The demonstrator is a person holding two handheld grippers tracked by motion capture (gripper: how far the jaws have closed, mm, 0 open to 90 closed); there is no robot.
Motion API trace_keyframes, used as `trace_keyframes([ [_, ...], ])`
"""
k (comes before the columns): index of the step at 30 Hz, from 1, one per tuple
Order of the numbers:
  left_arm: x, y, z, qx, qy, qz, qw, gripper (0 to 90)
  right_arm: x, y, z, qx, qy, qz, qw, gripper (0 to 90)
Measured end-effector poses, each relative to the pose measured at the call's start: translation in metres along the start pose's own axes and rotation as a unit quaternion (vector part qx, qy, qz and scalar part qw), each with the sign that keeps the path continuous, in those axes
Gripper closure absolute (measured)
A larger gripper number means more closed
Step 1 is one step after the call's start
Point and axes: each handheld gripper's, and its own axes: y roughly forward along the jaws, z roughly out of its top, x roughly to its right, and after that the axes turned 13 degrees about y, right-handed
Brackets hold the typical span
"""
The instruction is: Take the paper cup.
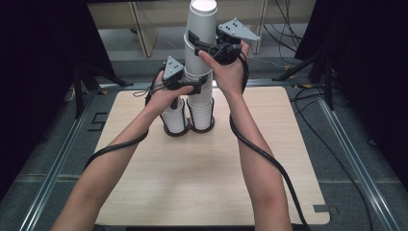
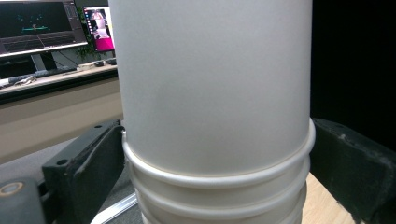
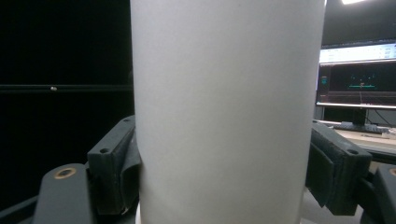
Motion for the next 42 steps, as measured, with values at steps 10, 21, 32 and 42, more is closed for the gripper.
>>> trace_keyframes([
  [10, 0.000, 0.000, 0.000, 0.000, 0.001, 0.000, 1.0000, 5.1, 0.000, -0.003, 0.006, 0.004, 0.004, 0.003, 1.0000, 22.9],
  [21, 0.000, 0.000, 0.000, -0.001, 0.003, 0.000, 1.0000, 5.0, -0.001, -0.007, 0.012, 0.010, -0.001, 0.002, 1.0000, 22.9],
  [32, 0.000, 0.000, 0.001, -0.004, 0.004, 0.000, 1.0000, 5.0, -0.003, -0.009, 0.018, 0.013, -0.005, 0.002, 0.9999, 22.9],
  [42, 0.000, 0.000, 0.001, -0.004, 0.004, 0.000, 1.0000, 5.0, -0.006, -0.014, 0.020, 0.018, -0.009, 0.006, 0.9998, 22.9],
])
